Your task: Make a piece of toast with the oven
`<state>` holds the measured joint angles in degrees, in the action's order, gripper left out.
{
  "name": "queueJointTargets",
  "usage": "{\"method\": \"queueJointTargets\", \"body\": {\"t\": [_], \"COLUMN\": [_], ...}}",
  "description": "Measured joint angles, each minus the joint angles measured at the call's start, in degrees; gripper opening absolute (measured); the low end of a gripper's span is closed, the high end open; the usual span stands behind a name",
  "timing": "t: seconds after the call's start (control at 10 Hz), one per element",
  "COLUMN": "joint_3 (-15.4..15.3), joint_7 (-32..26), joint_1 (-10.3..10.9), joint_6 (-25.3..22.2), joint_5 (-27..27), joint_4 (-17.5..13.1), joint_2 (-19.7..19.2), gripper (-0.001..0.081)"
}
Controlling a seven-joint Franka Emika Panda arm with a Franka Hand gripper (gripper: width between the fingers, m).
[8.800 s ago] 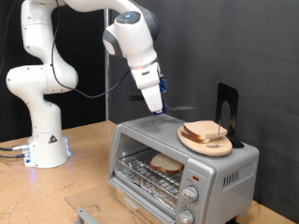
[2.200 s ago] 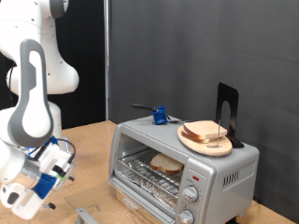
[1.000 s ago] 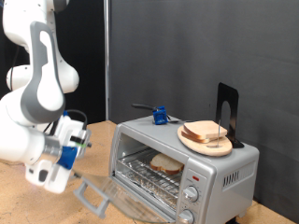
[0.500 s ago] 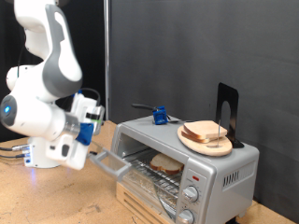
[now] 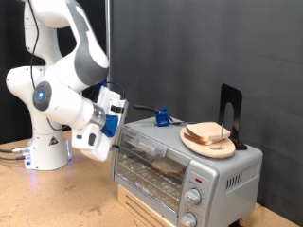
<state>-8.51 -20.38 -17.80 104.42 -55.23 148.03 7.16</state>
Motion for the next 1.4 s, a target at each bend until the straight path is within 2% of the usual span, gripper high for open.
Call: {"method": "queueJointTargets", "body": {"t": [0.2,0.4,0.6,0.7,0.8,0.9,1.1,1.4], "joint_3": [0.7,3.3,5.5,5.3,5.6,6.6,9.3,10.5], "joint_7": [-0.5,-2.8,-1.7,-1.7,-2.4,-2.4,-0.9,-0.1], "joint_1": [-0.6,-2.3,-4.5,-4.4,-4.4,-4.7,-5.7,-6.2], "joint_6": [-0.3,-0.7,-1.0,-1.0,-2.9,-5.3,-9.3,-14.4], "joint_5": [0.0,-1.5,-1.6,-1.5,-1.8,-2.1,-2.6,-2.1], "joint_4": [2.4,5.1,7.9,7.9,7.5,6.3,1.5,-7.9], "joint_2": [1.8,6.1,11.5,11.2,10.7,10.1,6.7,-2.5], "gripper": [0.0808,0.0808,0.0808,0.0808,0.0808,0.0808,0.0808,0.0808]}}
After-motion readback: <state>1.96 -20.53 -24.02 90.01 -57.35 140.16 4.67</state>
